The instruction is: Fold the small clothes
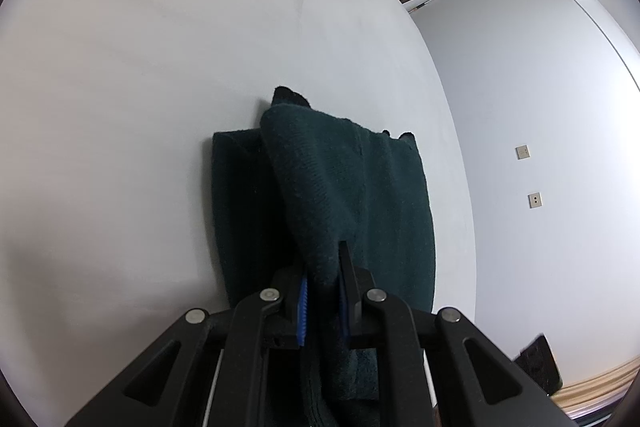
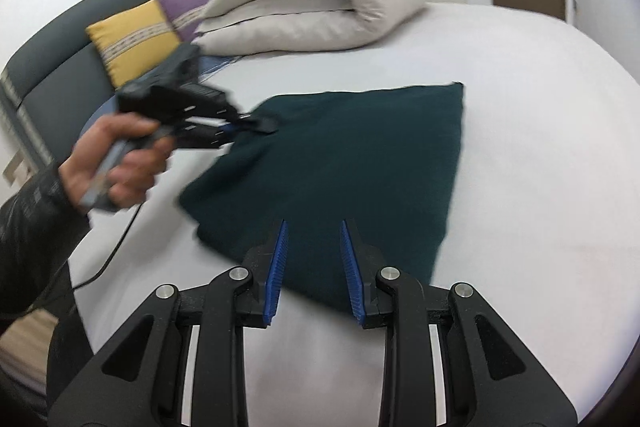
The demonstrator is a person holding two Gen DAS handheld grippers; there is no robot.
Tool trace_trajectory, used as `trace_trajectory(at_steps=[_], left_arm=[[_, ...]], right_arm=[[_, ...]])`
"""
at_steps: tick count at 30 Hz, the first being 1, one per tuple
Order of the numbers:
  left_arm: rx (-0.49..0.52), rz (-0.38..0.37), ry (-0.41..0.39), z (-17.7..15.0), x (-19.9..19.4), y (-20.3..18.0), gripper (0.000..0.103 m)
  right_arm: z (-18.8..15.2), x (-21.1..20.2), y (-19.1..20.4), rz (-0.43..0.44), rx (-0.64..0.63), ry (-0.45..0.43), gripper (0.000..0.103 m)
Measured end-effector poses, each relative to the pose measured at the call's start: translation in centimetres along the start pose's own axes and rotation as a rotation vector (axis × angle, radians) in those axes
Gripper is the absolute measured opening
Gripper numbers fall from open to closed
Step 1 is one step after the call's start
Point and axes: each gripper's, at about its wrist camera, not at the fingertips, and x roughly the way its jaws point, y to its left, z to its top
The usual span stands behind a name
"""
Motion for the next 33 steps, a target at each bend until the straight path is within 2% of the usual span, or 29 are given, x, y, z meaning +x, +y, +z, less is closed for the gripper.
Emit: trace_trajectory(at_steps=[2,3,5,7,9,13,17,20,24,26,27,29,33], left_arm=[[-0.008,0.030,0.013,-0.2,0.9,0.6,0.014],[-0.014,0.044,0.018,-0.3,1.6,1.1,0.014],[-0.040,0.023,0.006,0.1,2.8,1.7,0.015],[-0.063,-0.014,-0.009,-0.1,2.7,2.6,0.016],[-0.051,-0.020,-0.015,-0.4,2.7,2.7,0.017],[-0.048,-0.042,-0.018,-0.3,2.9,2.9,0.017],[-0.059,-0.076,-0.029,-0.3,3.1,3.4,0.017],[-0.076,-0.100,-0.033,-0.1,3.0,3.5,0.017],[-0.084,-0.114,-0.055,-0.1,2.8,4.0,0.017],[-0.084,-0.102,-0.078,-0.1,2.2,4.0,0.021],[-0.087,-0.085,-0.098,0.0,1.6,4.1,0.029],[-0.085,-0.036,-0.152,0.1,0.0,3.9,0.036],[-0.026,0.022,-0.245,-0.3,-3.0,1.5,0.036]], right_arm=[[0.6,0.6,-1.1,0.083,0.067,0.004,0.028],[1.2,1.1,-1.4,0.156,0.100,0.005,0.028],[2.1,2.9,-0.6,0.252,0.112,0.006,0.028],[2.5,4.9,0.0,0.287,0.127,0.030,0.028],[2.7,7.9,1.0,0.319,0.159,0.061,0.028],[2.3,11.7,3.2,0.367,0.178,0.132,0.028],[0.7,15.4,5.9,0.341,0.121,0.226,0.028],[-0.2,16.6,6.7,0.317,0.095,0.238,0.028],[-0.3,17.9,6.3,0.339,0.139,0.248,0.028],[-0.6,18.1,6.8,0.324,0.107,0.242,0.028],[-0.6,18.0,6.9,0.323,0.103,0.238,0.028],[-0.8,17.3,6.8,0.345,0.122,0.238,0.028],[-1.1,13.9,6.2,0.413,0.102,0.210,0.028]])
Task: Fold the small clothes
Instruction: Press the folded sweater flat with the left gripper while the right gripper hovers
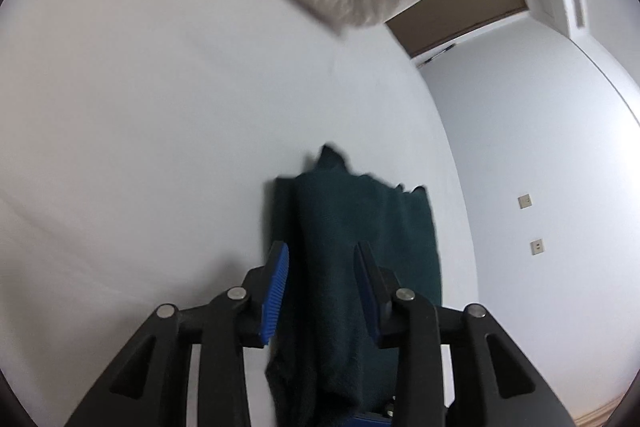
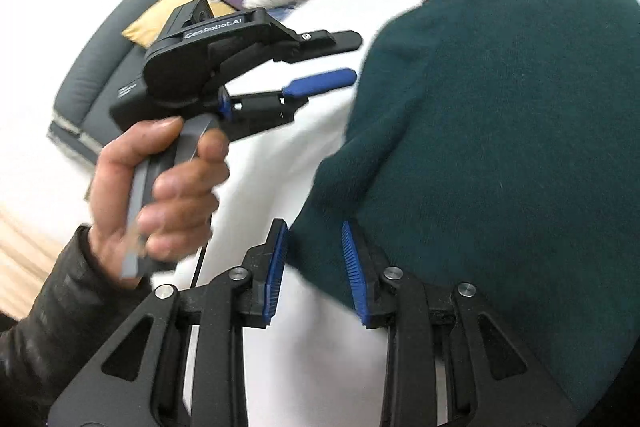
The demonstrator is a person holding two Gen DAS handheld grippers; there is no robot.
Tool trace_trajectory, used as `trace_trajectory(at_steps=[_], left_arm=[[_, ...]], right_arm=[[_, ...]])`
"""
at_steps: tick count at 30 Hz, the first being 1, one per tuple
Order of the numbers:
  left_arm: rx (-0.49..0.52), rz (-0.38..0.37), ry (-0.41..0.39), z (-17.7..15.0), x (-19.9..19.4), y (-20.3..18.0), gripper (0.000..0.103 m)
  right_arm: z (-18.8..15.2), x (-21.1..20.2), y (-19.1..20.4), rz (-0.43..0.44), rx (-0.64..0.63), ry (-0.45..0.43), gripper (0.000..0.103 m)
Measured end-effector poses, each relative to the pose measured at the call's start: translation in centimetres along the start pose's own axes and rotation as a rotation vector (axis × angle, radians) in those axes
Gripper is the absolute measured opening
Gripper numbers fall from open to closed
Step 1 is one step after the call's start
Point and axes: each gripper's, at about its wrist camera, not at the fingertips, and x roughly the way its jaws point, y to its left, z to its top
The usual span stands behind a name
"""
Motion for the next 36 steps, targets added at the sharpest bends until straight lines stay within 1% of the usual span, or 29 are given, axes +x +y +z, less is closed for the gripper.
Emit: trace_trajectory(at_steps=[1,3,6,7,8,10,11,12,13,14,15,16,17,20,22,23,25,26,27,28,30,32,33,34,36], left_arm=[[0.033,-0.005,-0.017,-0.3,-0.7,-1.3,0.036],[0.086,-0.020,-0.023,-0.9,-1.1,-3.6,0.036],[0.209,-0.006,0.016,-3.1,-0.3,-7.4,0.036],[0.227,0.000,0.028,-3.9,0.1,-8.0,0.036],[0.241,0.021,0.044,-4.7,0.8,-8.3,0.036],[0.243,0.065,0.055,-5.7,1.5,-7.5,0.036],[0.220,0.088,0.063,-5.8,1.9,-6.3,0.035],[0.186,0.109,0.070,-5.8,2.4,-4.8,0.031],[0.157,0.116,0.072,-5.7,2.7,-3.6,0.026],[0.140,0.112,0.070,-5.7,2.8,-2.5,0.009],[0.133,0.101,0.066,-5.7,2.7,-1.8,0.007],[0.132,0.085,0.060,-5.8,2.6,-1.4,0.007],[0.142,0.073,0.052,-6.2,2.4,-1.3,0.007],[0.190,0.101,0.043,-6.9,2.0,-1.4,0.007],[0.187,0.116,0.037,-6.7,1.5,-1.4,0.007],[0.201,0.139,0.026,-6.5,0.9,-1.9,0.007],[0.252,0.218,-0.025,-6.1,-0.5,-3.7,0.013],[0.277,0.230,-0.054,-5.9,-1.2,-4.8,0.021],[0.286,0.223,-0.071,-5.7,-1.5,-5.7,0.027],[0.293,0.209,-0.087,-5.5,-1.7,-6.7,0.030],[0.318,0.185,-0.092,-5.1,-1.1,-8.9,0.041],[0.345,0.190,-0.077,-4.9,0.9,-10.0,0.043],[0.344,0.211,-0.064,-4.8,2.4,-9.9,0.043],[0.334,0.222,-0.055,-4.6,3.3,-9.4,0.043],[0.300,0.267,-0.042,-4.5,5.5,-8.1,0.043]], right_arm=[[-0.2,-0.7,-0.1,0.007,-0.002,-0.007,0.028],[-0.7,-2.9,-0.9,0.014,0.027,-0.036,0.028],[-1.1,-6.5,-3.1,0.017,0.087,-0.110,0.028],[-1.0,-7.5,-4.0,0.018,0.112,-0.130,0.029],[-1.1,-8.4,-5.1,0.015,0.142,-0.145,0.029],[-0.9,-9.6,-6.9,0.007,0.196,-0.169,0.029],[-0.8,-10.0,-7.6,0.013,0.214,-0.179,0.029],[-0.5,-10.2,-8.3,0.024,0.233,-0.190,0.029],[0.1,-10.1,-8.9,0.022,0.248,-0.192,0.029],[0.4,-10.0,-9.6,0.017,0.261,-0.188,0.029],[0.4,-9.5,-10.4,0.002,0.282,-0.180,0.029],[0.2,-9.5,-11.1,-0.006,0.296,-0.176,0.026],[0.2,-8.6,-11.8,-0.004,0.312,-0.166,0.026],[0.6,-6.9,-12.8,-0.007,0.311,-0.150,0.026],[0.9,-6.7,-12.6,-0.021,0.296,-0.149,0.026],[1.2,-6.8,-12.2,-0.027,0.287,-0.140,0.026],[1.5,-7.7,-11.5,-0.017,0.268,-0.156,0.029],[1.8,-8.6,-11.3,-0.010,0.255,-0.182,0.029],[2.3,-9.3,-11.3,-0.005,0.258,-0.206,0.029],[2.8,-9.7,-11.6,0.003,0.273,-0.220,0.029],[4.1,-9.6,-12.1,0.002,0.301,-0.226,0.029],[4.8,-8.4,-12.9,0.008,0.325,-0.187,0.028],[5.0,-7.7,-13.3,0.022,0.345,-0.178,0.026],[5.2,-7.3,-13.7,0.034,0.360,-0.181,0.026],[5.5,-7.1,-14.4,0.044,0.378,-0.193,0.026]])
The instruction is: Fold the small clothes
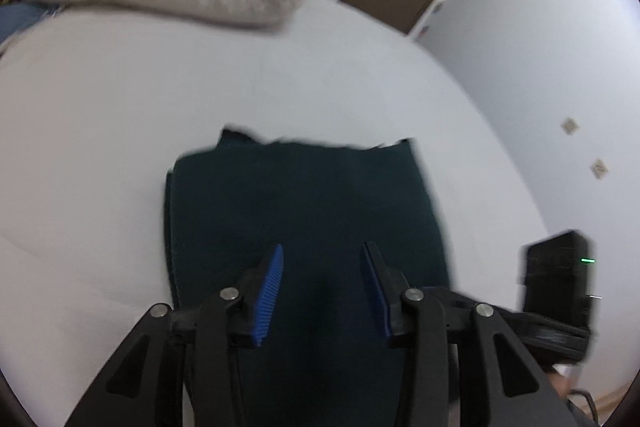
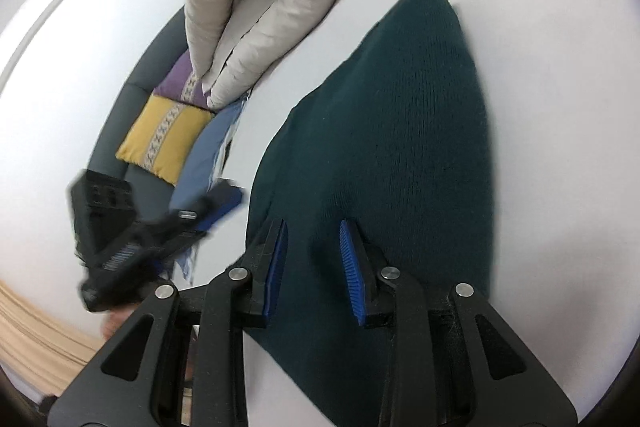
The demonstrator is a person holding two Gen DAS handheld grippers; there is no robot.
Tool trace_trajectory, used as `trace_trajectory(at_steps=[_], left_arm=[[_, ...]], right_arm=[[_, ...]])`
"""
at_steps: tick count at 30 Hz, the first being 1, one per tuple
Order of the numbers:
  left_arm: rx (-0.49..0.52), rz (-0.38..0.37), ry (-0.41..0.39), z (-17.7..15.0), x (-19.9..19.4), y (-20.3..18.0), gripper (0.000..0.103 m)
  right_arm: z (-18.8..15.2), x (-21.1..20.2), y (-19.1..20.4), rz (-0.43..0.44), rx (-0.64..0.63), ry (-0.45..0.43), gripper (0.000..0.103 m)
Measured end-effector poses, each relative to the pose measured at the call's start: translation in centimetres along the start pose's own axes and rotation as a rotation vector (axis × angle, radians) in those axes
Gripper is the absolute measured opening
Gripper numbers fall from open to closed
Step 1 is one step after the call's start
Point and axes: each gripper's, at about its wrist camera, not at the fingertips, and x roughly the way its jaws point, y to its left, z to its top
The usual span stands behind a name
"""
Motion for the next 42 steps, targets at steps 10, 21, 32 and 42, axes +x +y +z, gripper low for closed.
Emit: trace_trajectory(at_steps=[10,21,32,42], left_arm=[[-0.066,-0.072,0.003,-0.6,1.6,4.8,0.019],[-0.076,-0.102,0.008,-0.5,2.0,6.3,0.011],[-0.063,-0.121,-0.001,-0.9,2.3,6.4,0.010],[-0.069,-0.178,0.000,-1.1,2.3,7.1,0.010]], right_arm=[[5.9,0.5,1.1,-0.003,-0.001,-0.021,0.030],[13.6,6.1,-4.7,-0.108,0.195,-0.020,0.028],[13.7,2.3,-3.0,-0.031,0.113,-0.102,0.030],[2.0,3.4,-1.7,0.046,-0.034,0.269,0.038]])
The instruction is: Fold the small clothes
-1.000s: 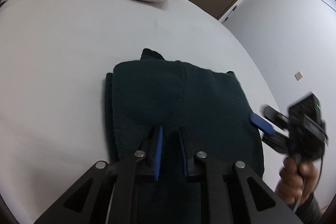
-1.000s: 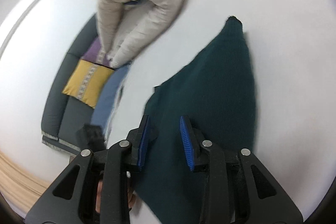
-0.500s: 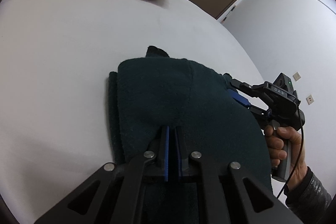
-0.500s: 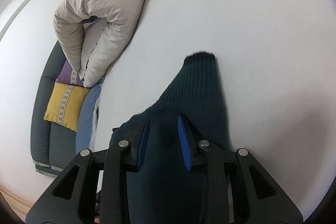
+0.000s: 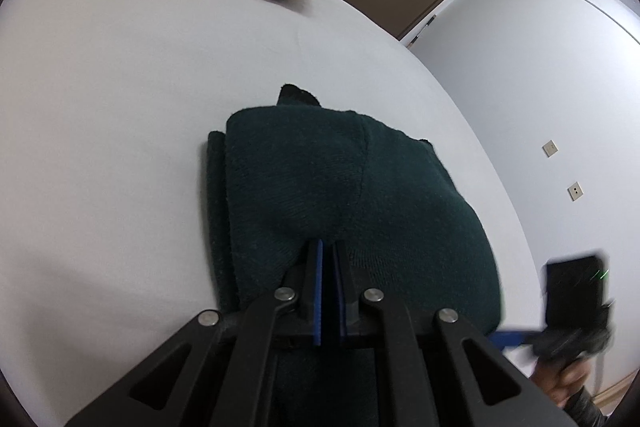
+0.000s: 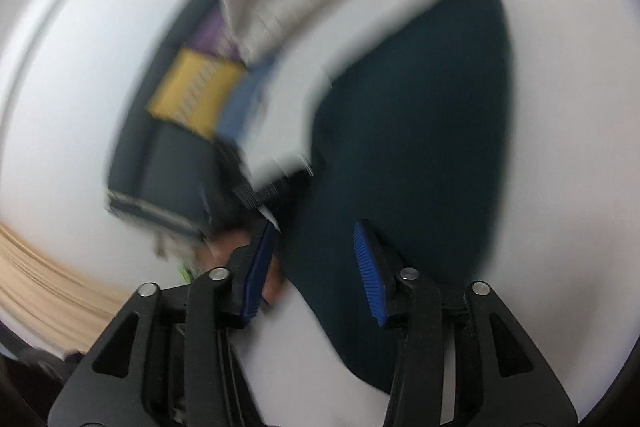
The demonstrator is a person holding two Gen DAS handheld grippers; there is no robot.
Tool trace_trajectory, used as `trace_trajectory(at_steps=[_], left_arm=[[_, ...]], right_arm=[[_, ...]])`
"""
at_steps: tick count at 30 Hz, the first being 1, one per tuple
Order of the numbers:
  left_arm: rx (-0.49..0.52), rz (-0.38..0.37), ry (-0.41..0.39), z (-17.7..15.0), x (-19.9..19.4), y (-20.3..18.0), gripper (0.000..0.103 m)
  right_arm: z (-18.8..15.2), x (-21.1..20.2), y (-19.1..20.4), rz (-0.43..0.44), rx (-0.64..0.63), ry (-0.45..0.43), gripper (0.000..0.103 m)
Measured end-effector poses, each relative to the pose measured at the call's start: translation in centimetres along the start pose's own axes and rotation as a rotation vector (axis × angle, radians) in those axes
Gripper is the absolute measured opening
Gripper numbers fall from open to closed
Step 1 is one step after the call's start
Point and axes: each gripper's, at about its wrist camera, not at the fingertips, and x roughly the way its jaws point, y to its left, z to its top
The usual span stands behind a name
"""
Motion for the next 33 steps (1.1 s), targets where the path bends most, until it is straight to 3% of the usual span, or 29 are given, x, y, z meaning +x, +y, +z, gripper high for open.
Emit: trace_trajectory(at_steps=[1,5,8,10,11,15,17,19,20,21,22,23,27,31,33], left_arm=[[0.000,-0.002,0.000,0.0,0.0,0.0,0.010],[-0.015,-0.027,-0.004,-0.1,-0.1,0.5,0.010],[-0.025,-0.044,-0.006,-0.1,-0.1,0.8,0.010],[-0.022,-0.043,-0.007,-0.2,0.0,0.7,0.010],[-0.020,-0.043,-0.007,-0.2,0.0,0.7,0.010],[-0.067,-0.083,0.001,-0.1,-0.4,1.4,0.009],[-0.140,-0.115,-0.002,-0.1,-1.4,2.4,0.008],[-0.159,-0.088,-0.026,-0.2,-3.5,2.6,0.008],[-0.156,-0.080,-0.043,-0.2,-4.4,2.7,0.017],[-0.162,-0.070,-0.067,-0.1,-5.8,2.8,0.038],[-0.175,-0.059,-0.088,-0.1,-6.9,2.9,0.049],[-0.185,-0.054,-0.101,0.0,-7.6,3.1,0.060],[-0.206,-0.066,-0.038,0.7,-7.4,3.6,0.064],[-0.245,-0.046,0.060,0.2,-4.6,4.2,0.064],[-0.296,-0.069,0.059,0.0,-3.9,5.1,0.065]], right_arm=[[-0.4,0.0,-0.9,0.020,0.031,0.001,0.031],[-1.6,-2.5,-0.4,0.042,0.062,-0.065,0.033],[-2.6,-2.8,0.7,0.090,0.035,-0.055,0.035],[-2.9,-1.8,1.0,0.036,0.004,-0.021,0.048],[-3.7,-1.5,0.5,-0.003,-0.012,0.001,0.048],[-4.9,-2.6,-0.9,0.040,0.033,-0.032,0.043],[-5.1,-3.7,0.1,-0.017,0.007,-0.052,0.044],[-5.2,-5.3,1.1,-0.055,-0.037,-0.080,0.049],[-5.2,-6.1,1.5,-0.060,-0.048,-0.099,0.052],[-5.0,-6.9,1.7,-0.062,-0.050,-0.118,0.062],[-4.6,-8.0,1.7,-0.071,-0.045,-0.159,0.074],[-4.2,-9.1,1.5,-0.074,-0.032,-0.197,0.078],[-2.2,-11.0,0.5,-0.045,0.043,-0.249,0.082],[-0.5,-10.3,-1.3,-0.046,0.092,-0.223,0.082],[0.1,-9.4,-2.5,-0.039,0.128,-0.212,0.082]])
